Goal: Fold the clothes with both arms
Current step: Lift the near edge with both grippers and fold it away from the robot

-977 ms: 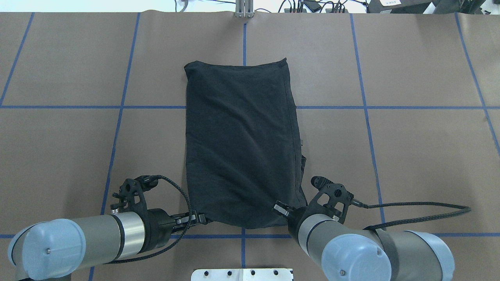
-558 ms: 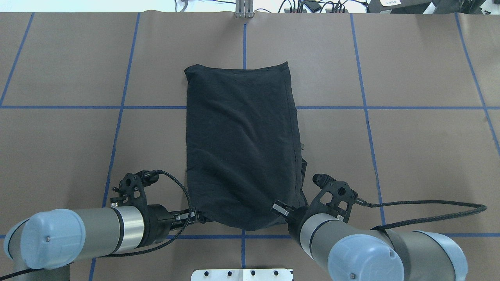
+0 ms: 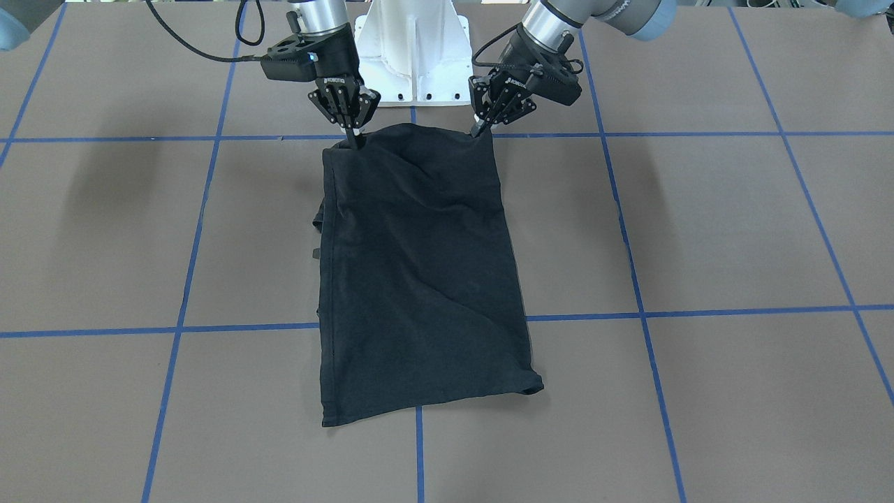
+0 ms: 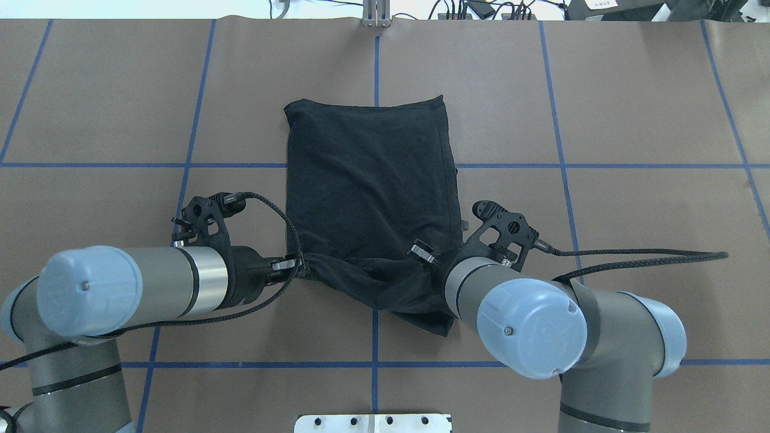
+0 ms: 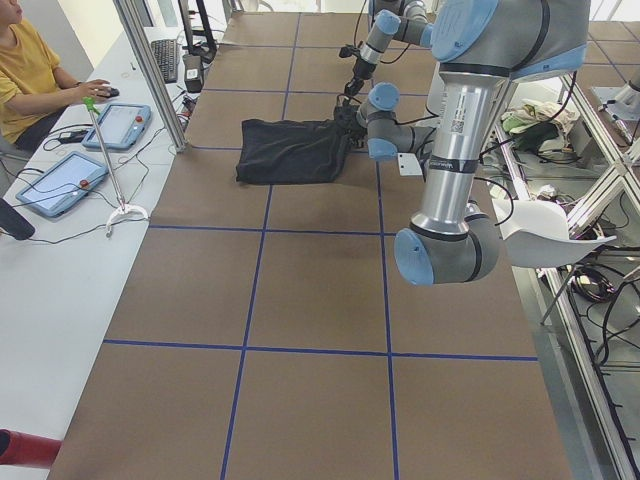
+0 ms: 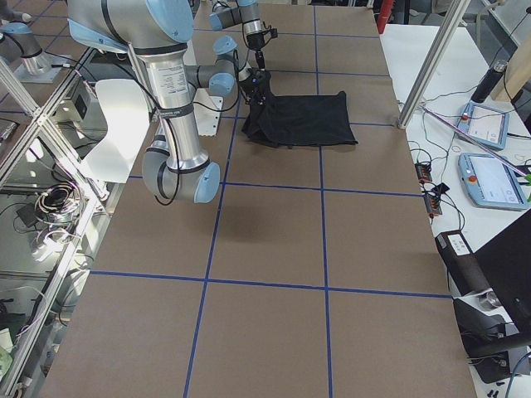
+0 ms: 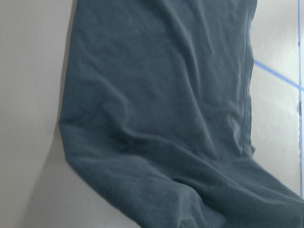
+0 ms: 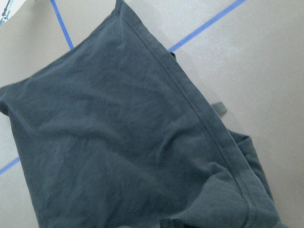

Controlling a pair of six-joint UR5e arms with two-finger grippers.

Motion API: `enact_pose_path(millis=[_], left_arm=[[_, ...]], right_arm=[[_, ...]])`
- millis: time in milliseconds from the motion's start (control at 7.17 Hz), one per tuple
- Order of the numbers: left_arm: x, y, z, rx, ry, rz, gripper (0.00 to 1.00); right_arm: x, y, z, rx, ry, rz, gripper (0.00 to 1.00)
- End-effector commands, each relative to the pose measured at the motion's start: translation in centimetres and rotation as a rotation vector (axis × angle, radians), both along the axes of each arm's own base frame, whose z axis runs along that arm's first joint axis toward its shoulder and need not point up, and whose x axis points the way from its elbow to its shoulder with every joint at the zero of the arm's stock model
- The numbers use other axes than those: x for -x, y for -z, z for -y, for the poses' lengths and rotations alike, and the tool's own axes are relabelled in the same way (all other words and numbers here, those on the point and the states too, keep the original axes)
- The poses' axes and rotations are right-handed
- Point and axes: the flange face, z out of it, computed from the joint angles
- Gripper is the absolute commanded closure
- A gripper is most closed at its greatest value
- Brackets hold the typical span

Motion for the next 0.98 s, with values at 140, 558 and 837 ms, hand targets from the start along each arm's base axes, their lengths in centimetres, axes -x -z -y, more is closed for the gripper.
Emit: enact_pose_path(millis=[140, 558, 837], left_arm=[[1.0, 1.0, 9.6, -0.051, 0.123, 0.099, 1.00], [0.9, 0.1, 20.0, -0.088, 0.203, 0.215, 1.00], [0.0, -0.4, 24.5, -0.089, 0.211, 0.258, 1.00]], right_arm=[[-0.7, 1.8, 7.9, -0.027, -0.088, -0.032, 1.00], [1.2, 3.6, 16.3, -0.030, -0.144, -0.099, 1.00], [4.3, 3.4, 22.4, -0.021, -0.178, -0.124, 1.00]])
